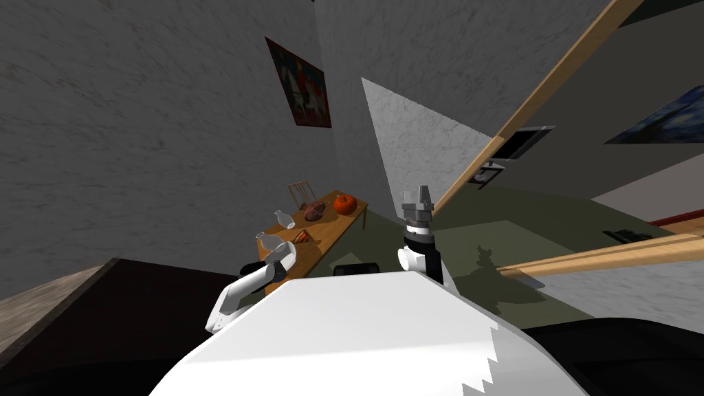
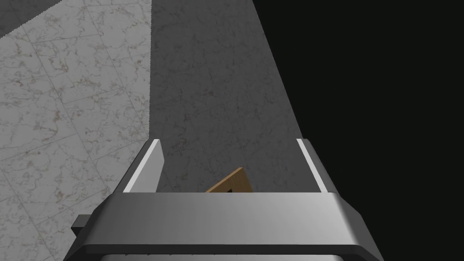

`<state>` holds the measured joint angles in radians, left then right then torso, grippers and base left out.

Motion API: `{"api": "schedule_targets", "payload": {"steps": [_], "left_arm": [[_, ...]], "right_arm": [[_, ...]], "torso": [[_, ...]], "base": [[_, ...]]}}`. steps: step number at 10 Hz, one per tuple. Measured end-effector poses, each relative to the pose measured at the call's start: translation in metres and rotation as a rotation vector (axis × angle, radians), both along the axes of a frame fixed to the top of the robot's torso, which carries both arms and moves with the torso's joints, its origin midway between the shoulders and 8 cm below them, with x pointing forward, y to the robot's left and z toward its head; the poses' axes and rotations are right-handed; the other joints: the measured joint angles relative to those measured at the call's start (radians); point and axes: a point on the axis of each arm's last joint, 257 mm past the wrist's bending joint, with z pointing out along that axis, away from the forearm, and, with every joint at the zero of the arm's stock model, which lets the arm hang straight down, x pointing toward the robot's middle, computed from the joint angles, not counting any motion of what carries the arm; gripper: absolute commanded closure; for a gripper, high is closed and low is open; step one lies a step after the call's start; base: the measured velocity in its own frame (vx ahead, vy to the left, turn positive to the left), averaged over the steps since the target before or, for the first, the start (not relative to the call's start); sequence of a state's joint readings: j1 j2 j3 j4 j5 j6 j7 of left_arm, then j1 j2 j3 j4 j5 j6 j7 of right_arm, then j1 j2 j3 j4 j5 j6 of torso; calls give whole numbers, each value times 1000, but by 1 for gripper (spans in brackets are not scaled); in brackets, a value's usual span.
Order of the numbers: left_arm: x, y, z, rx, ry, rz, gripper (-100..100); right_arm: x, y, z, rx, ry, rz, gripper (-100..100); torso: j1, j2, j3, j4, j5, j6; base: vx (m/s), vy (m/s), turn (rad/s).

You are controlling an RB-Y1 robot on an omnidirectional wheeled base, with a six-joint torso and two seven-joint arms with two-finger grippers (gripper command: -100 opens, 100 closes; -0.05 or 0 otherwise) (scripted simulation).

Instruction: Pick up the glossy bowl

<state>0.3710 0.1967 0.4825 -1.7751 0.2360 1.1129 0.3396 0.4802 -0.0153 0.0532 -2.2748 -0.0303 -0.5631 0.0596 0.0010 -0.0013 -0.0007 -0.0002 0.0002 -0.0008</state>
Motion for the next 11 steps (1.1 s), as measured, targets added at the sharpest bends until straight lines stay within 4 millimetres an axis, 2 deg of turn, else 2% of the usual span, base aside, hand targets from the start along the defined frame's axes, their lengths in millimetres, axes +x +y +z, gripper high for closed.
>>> {"api": "schedule_targets", "payload": {"steps": [2, 3, 7, 8, 9, 11], "left_arm": [[3, -1, -8, 1, -2, -4, -100], [3, -1, -8, 2, -3, -4, 100], [3, -1, -9, 0, 0, -4, 100], [2, -2, -9, -1, 0, -4, 0], [2, -2, -9, -1, 1, -4, 100], [0, 0, 1, 1, -2, -1, 100]], "right_arm": [[0, 0, 0, 0, 0, 0, 0], [0, 0, 0, 0, 0, 0, 0], [0, 0, 0, 0, 0, 0, 0], [0, 0, 0, 0, 0, 0, 0], [0, 0, 0, 0, 0, 0, 0], [0, 0, 0, 0, 0, 0, 0]], "torso": [[0, 0, 0, 0, 0, 0], [0, 0, 0, 0, 0, 0], [-2, 1, 1, 1, -1, 0], [-2, 2, 1, 1, -2, 0], [-3, 2, 1, 1, -2, 0], [-6, 4, 3, 2, -4, 0]], "base": [[13, 14, 7], [0, 0, 0], [0, 0, 0], [0, 0, 0], [-18, -14, -26], [-23, -27, -15]]}}
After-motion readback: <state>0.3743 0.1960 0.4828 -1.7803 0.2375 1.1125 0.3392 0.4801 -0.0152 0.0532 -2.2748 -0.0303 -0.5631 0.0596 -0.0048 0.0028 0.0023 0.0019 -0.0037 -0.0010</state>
